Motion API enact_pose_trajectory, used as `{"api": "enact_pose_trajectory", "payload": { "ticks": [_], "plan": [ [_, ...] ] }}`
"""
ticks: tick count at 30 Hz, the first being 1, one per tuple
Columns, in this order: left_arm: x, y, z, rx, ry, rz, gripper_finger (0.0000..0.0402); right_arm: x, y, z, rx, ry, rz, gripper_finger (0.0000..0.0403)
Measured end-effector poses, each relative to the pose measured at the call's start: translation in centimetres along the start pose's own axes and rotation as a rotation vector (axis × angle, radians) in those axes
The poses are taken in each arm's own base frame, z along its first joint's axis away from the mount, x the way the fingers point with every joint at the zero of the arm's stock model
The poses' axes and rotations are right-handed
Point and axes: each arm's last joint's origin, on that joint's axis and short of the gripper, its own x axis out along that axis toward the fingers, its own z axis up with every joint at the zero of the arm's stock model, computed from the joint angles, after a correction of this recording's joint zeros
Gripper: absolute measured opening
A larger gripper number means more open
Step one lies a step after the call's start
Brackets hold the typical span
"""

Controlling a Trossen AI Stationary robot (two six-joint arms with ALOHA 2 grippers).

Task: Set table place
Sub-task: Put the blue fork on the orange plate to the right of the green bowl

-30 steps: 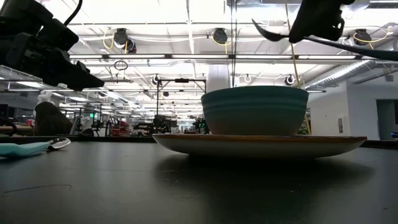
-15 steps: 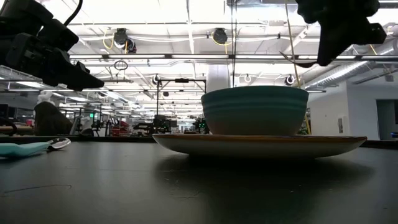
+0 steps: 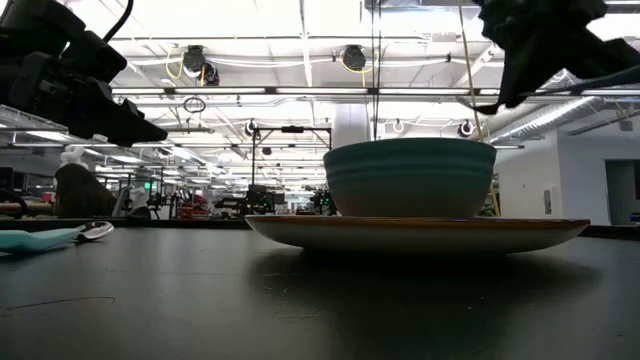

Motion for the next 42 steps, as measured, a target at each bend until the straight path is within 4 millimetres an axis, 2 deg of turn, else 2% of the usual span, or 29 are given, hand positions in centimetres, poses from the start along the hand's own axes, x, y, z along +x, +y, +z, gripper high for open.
{"api": "enact_pose_trajectory", "payload": {
  "ticks": [8,17,25,42],
  "plan": [
    [0.0,0.0,0.0,0.029,-0.003,-0.001,0.0143,2.9,-0.8,-0.7,0.184,0.017,0.087,0.0004],
    [0.0,0.0,0.3,0.119,-0.026,-0.001,0.0143,3.2,-1.1,0.1,0.195,-0.005,0.049,0.0004],
    [-0.1,0.0,1.0,0.107,-0.108,0.005,0.0143,3.3,-1.5,0.1,0.187,-0.024,0.005,0.0004],
    [-0.1,0.0,1.0,0.048,-0.108,0.002,0.0143,3.9,-1.8,-0.2,0.176,-0.044,-0.041,0.0004]
  ]
}}
